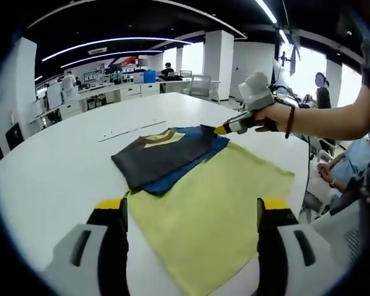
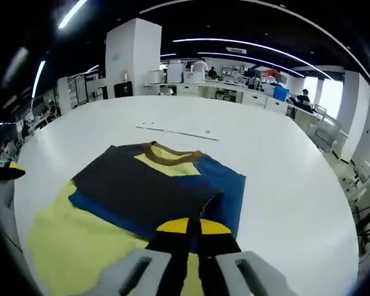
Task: Fold the garment on the visible template until the final outline fits inside the template.
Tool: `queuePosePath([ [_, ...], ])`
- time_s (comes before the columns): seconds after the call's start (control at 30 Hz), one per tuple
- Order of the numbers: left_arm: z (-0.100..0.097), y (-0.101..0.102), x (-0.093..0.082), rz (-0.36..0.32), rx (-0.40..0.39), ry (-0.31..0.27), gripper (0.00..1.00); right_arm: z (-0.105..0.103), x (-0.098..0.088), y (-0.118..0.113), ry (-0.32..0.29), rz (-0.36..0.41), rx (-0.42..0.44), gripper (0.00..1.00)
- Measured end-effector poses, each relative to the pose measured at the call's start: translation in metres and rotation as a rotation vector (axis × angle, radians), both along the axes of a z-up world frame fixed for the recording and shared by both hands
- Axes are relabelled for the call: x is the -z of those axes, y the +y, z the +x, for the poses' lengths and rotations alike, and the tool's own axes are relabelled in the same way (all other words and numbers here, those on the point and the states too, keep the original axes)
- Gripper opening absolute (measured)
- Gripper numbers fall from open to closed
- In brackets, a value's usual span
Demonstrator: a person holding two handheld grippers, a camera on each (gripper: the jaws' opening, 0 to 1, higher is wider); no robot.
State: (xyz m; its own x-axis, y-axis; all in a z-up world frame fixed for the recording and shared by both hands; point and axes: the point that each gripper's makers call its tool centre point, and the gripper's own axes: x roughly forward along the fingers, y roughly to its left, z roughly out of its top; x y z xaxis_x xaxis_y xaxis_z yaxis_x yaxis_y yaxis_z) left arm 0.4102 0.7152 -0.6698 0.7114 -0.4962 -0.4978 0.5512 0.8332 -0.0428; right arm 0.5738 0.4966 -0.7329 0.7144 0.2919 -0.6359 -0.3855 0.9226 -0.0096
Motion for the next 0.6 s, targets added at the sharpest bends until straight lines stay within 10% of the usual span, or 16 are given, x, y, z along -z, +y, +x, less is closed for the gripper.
queuePosePath([
  [0.4, -0.003, 0.001, 0.001, 0.0, -0.005, 0.014, 0.89, -0.027, 0.024, -0.028, 0.09, 0.013, 0.044, 0.11],
  [0.6, -0.005, 0.003, 0.004, 0.0, -0.017, 0.026, 0.99, -0.034, 0.011, -0.027, 0.067, 0.03, 0.007, 0.37],
])
